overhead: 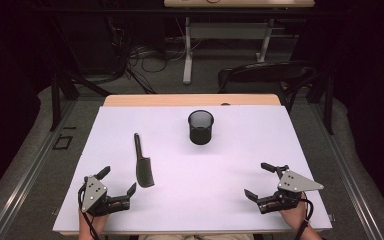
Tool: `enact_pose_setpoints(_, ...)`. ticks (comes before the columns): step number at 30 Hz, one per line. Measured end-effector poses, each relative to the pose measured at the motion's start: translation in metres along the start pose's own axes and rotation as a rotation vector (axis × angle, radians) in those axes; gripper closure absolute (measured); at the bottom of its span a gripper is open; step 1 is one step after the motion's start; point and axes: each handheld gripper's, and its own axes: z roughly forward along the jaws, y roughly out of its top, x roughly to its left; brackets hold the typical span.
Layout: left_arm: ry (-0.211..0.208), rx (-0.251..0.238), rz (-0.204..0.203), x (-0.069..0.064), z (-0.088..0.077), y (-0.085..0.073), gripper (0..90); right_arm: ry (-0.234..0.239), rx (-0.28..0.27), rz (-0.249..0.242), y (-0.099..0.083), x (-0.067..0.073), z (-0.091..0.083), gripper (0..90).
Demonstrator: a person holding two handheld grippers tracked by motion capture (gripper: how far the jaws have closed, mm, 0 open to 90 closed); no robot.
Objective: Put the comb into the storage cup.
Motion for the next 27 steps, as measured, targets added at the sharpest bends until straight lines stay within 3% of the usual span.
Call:
enact_pose_setpoints(20, 0.033, 0.047, 0.006, 0.004, 0.006, 0.004, 0.2, 0.011, 0.010, 0.002, 0.000, -0.001, 0.004, 0.0)
enact_pose_setpoints(27, 0.056, 0.099, -0.010, 0.009, 0.014, 0.009, 0.1, 0.010, 0.012, -0.002, 0.000, -0.001, 0.004, 0.0)
